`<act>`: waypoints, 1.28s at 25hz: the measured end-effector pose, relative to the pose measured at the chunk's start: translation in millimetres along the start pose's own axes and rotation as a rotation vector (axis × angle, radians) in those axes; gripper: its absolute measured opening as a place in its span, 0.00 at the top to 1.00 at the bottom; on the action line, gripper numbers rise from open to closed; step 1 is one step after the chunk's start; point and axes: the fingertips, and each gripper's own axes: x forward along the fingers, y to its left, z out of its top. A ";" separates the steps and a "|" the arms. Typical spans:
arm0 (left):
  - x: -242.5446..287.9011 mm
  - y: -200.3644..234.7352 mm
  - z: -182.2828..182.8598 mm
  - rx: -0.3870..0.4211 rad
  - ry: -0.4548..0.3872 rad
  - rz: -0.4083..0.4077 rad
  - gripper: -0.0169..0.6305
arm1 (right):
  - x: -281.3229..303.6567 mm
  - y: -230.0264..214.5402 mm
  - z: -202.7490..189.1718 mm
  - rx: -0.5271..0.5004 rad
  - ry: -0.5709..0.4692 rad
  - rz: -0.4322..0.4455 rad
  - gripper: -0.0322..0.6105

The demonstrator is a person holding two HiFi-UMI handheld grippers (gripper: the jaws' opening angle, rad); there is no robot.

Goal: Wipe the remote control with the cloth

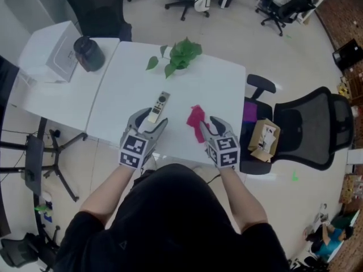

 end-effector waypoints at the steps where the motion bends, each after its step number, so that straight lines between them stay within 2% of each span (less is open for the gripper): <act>1: 1.0 -3.3 4.8 0.012 -0.008 -0.011 0.57 | -8.9 3.3 9.5 0.006 -0.030 0.001 0.72; 6: 3.5 -21.0 26.4 0.062 -0.041 -0.066 0.58 | -44.3 20.1 45.0 0.017 -0.148 0.012 0.83; 9: 3.4 -32.2 36.2 0.100 -0.057 -0.094 0.65 | -57.5 30.6 57.1 0.014 -0.188 0.024 0.88; 13: 1.8 -43.5 44.1 0.142 -0.070 -0.110 0.85 | -67.8 39.8 62.0 -0.007 -0.213 0.035 0.92; 17: -0.4 -52.2 45.6 0.159 -0.070 -0.137 0.97 | -74.1 48.0 65.6 0.000 -0.226 0.051 0.93; 32: -5.1 -54.8 40.7 0.163 -0.057 -0.127 0.97 | -71.7 59.4 57.2 -0.015 -0.204 0.084 0.94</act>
